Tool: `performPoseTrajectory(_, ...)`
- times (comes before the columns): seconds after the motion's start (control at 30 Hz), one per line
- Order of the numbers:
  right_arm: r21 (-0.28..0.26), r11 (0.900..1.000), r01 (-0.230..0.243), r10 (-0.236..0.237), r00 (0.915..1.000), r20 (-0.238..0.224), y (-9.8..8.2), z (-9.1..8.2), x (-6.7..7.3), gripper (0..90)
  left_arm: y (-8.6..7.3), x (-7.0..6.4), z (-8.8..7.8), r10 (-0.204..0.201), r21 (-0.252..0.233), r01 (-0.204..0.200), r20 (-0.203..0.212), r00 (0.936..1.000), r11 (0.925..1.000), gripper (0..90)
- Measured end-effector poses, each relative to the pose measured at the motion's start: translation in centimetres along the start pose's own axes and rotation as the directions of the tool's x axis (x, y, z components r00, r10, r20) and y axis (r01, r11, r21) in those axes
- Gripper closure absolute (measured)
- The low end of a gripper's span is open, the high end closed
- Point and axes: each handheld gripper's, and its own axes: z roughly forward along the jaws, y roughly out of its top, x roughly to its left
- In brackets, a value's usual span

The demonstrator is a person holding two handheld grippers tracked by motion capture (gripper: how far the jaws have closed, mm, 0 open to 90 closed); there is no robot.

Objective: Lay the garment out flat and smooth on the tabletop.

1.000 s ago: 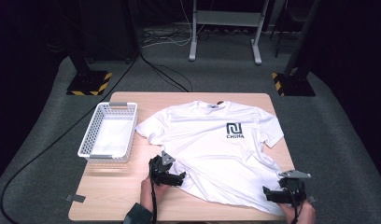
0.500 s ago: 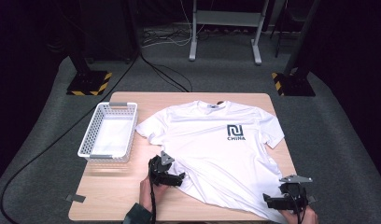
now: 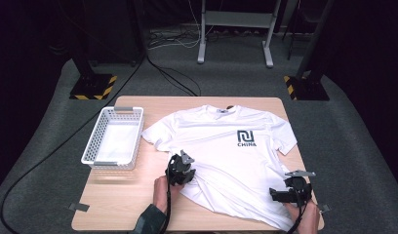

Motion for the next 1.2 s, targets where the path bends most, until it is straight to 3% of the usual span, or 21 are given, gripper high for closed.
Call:
performPoseTrajectory(0.13, -0.004, 1.0, -0.01, 0.01, 0.9999, 0.008, -0.1, 0.0, -0.1, 5.1, -1.8, -0.3, -1.5, 0.009, -0.035, -0.006, 0.082, 0.9966, 0.9994, 83.5)
performPoseTrajectory(0.3, -0.012, 1.0, -0.018, 0.018, 0.9997, 0.013, -0.3, -0.1, -0.2, 5.1, -5.0, 0.0, -4.5, -0.032, -0.008, 0.034, 0.206, 0.978, 0.9994, 85.2)
performPoseTrajectory(0.37, -0.012, 1.0, -0.022, 0.022, 0.9996, 0.015, -0.3, -0.1, -0.3, 5.0, -6.3, 0.2, -5.8, -0.053, 0.019, 0.049, 0.271, 0.9612, 0.9986, 85.1)
performPoseTrajectory(0.43, -0.013, 1.0, -0.026, 0.026, 0.9995, 0.019, -0.3, -0.1, -0.3, 4.8, -7.4, 0.8, -6.9, -0.081, 0.063, 0.063, 0.363, 0.9282, 0.996, 83.5)
performPoseTrajectory(0.47, -0.014, 1.0, -0.027, 0.027, 0.9994, 0.02, -0.3, -0.1, -0.4, 4.5, -7.6, 1.1, -7.4, -0.101, 0.076, 0.077, 0.399, 0.9114, 0.9941, 77.0)
performPoseTrajectory(0.5, -0.016, 0.999, -0.028, 0.029, 0.9994, 0.021, -0.4, -0.1, -0.4, 4.4, -7.6, 1.4, -7.8, -0.116, 0.088, 0.087, 0.427, 0.8968, 0.9924, 64.7)
performPoseTrajectory(0.53, -0.017, 0.999, -0.028, 0.029, 0.9993, 0.022, -0.4, -0.1, -0.4, 4.3, -7.4, 1.6, -8.1, -0.126, 0.072, 0.105, 0.433, 0.8924, 0.9918, 53.4)
performPoseTrajectory(0.57, -0.017, 0.999, -0.029, 0.03, 0.9993, 0.024, -0.4, -0.1, -0.3, 3.8, -7.0, 1.8, -8.5, -0.142, 0.041, 0.137, 0.414, 0.8993, 0.9897, 39.6)
performPoseTrajectory(0.6, -0.014, 0.999, -0.029, 0.03, 0.9991, 0.029, -0.3, -0.1, -0.3, 3.5, -6.3, 1.9, -8.6, -0.155, 0.015, 0.162, 0.381, 0.9114, 0.9867, 27.8)
performPoseTrajectory(0.7, -0.021, 0.999, -0.028, 0.028, 0.9989, 0.038, -0.4, -0.1, -0.2, 3.9, -3.6, 1.5, -7.6, -0.163, -0.026, 0.174, 0.24, 0.9568, 0.9843, 12.0)
performPoseTrajectory(0.8, -0.033, 0.999, -0.007, 0.008, 0.9987, 0.05, -0.4, -0.3, 0.2, 4.9, -1.5, 0.3, -4.0, -0.118, 0.072, 0.108, 0.141, 0.983, 0.9915, 6.6)
performPoseTrajectory(0.87, -0.044, 0.999, 0.002, 0.0, 0.999, 0.044, -0.4, -0.6, 0.4, 5.0, -1.5, -0.9, -1.8, -0.068, 0.137, 0.05, 0.128, 0.9895, 0.9893, 6.7)
performPoseTrajectory(0.9, -0.043, 0.999, 0.008, -0.006, 0.999, 0.044, -0.5, -0.6, 0.4, 4.9, -1.7, -1.7, -1.4, -0.013, 0.145, -0.001, 0.093, 0.9956, 0.9894, 6.4)
performPoseTrajectory(0.93, -0.039, 0.999, 0.012, -0.01, 0.9989, 0.047, -0.6, -0.7, 0.4, 4.4, -2.0, -2.3, -1.6, 0.008, 0.136, -0.019, 0.078, 0.9969, 0.9905, 3.9)
performPoseTrajectory(1.07, -0.036, 0.999, 0.026, -0.024, 0.9989, 0.041, -1.4, -0.9, 0.5, 3.9, -3.1, -3.1, -3.3, 0.063, 0.128, -0.072, 0.073, 0.9953, 0.9891, 4.6)
performPoseTrajectory(1.2, -0.039, 0.998, 0.055, -0.052, 0.997, 0.057, -2.7, -1.9, 0.8, 3.6, -5.4, -3.6, -5.5, 0.105, 0.121, -0.119, 0.116, 0.9877, 0.9855, 4.8)
